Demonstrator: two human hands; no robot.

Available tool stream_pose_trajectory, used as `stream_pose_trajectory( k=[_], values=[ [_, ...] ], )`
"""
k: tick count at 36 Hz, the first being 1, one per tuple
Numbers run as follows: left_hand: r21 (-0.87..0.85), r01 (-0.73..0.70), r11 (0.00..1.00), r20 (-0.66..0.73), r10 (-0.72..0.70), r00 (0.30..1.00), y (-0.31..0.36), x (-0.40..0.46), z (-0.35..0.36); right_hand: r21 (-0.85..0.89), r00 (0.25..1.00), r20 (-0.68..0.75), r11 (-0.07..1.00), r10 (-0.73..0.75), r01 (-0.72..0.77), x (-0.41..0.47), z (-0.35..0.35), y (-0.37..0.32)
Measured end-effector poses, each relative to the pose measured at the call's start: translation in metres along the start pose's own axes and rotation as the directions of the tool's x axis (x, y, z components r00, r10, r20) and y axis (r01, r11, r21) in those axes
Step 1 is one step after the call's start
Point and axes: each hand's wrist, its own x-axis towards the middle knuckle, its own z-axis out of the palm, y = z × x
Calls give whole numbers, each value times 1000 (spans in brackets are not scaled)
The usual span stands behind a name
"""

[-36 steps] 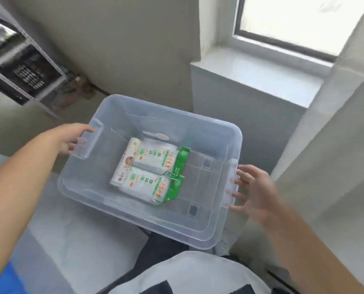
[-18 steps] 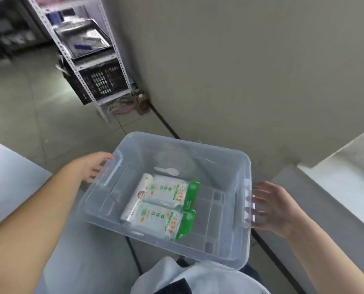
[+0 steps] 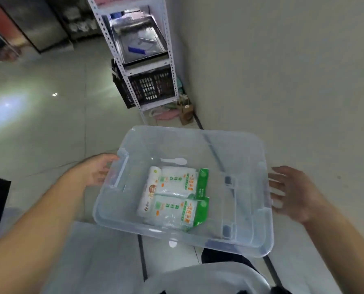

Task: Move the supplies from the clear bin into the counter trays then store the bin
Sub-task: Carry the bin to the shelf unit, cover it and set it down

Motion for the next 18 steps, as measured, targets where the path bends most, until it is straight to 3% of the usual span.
stream_pose_trajectory(
  k=[8,12,18],
  values=[
    [-180,100,979,-112,-121,986,44,70,-76,-209,996,92,978,-4,23,113,137,-130],
    [-331,119,936,-134,-171,976,56,112,-119,-302,992,119,953,39,-2,164,229,-181],
    [-424,195,884,-165,-287,944,94,192,-195,-412,992,113,911,57,-5,223,377,-231]
  ],
)
